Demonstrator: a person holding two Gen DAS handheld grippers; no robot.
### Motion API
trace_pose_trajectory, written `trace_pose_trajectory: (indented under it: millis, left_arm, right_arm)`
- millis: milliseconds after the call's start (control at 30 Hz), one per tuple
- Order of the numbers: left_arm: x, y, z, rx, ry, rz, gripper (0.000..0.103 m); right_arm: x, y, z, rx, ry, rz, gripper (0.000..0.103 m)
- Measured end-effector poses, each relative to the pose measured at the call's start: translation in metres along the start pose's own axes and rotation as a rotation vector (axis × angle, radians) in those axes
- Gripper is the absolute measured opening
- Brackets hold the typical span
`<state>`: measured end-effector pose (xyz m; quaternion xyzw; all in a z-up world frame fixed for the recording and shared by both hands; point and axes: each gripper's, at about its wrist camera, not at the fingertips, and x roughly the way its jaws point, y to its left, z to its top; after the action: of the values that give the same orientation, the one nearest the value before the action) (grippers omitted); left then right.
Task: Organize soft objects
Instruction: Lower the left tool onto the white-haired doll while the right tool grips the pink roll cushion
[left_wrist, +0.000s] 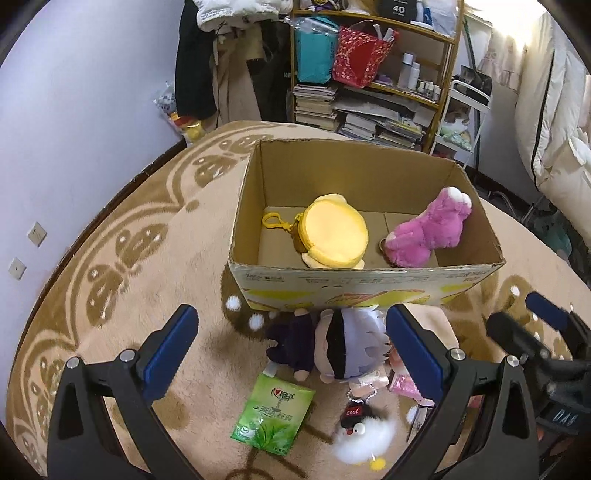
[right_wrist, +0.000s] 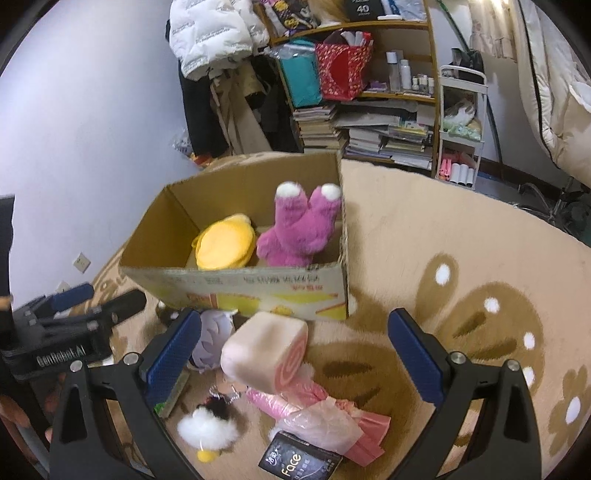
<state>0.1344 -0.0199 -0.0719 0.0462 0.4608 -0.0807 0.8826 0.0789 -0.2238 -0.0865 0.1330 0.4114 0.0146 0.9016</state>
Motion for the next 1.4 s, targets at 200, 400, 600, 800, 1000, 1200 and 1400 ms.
trace_pose_trajectory:
  millis: [200,400,600,800,1000,1200,1400]
  left_arm:
    - [0.013,0.001,0.001,-0.013,0.033,-0.001,0.101]
    - [0.024,0.0,0.001,-0.008,0.072,-0.021,0.101]
    - [0.036,-0.003,-0.001,-0.01,0.092,-0.018,0.101]
    - [0.048,-0.003,-0.002,-0.019,0.12,-0.029,0.101]
    - [0.057,-0.013,-0.004,0.03,0.151,-0.04,0.101]
    - [0.061,-0.021,-0.006,0.056,0.159,-0.053,0.101]
    - [0.075,-0.02,-0.006,0.03,0.192,-0.065,0.101]
  right_arm:
    - [0.015,0.002,-0.009,-0.02,0.049,0.015,0.103]
    - [0.031,0.005,-0.017,-0.04,0.098,0.041,0.103]
    - [0.047,0.009,-0.02,-0.044,0.126,0.059,0.103]
    - [0.06,0.02,-0.024,-0.086,0.143,0.075,0.103]
    - [0.072,0.021,-0.029,-0.091,0.163,0.072,0.103]
    - [0.081,0.012,-0.029,-0.053,0.187,0.078,0.09]
    - [0.081,0.013,-0.032,-0.061,0.19,0.104,0.07]
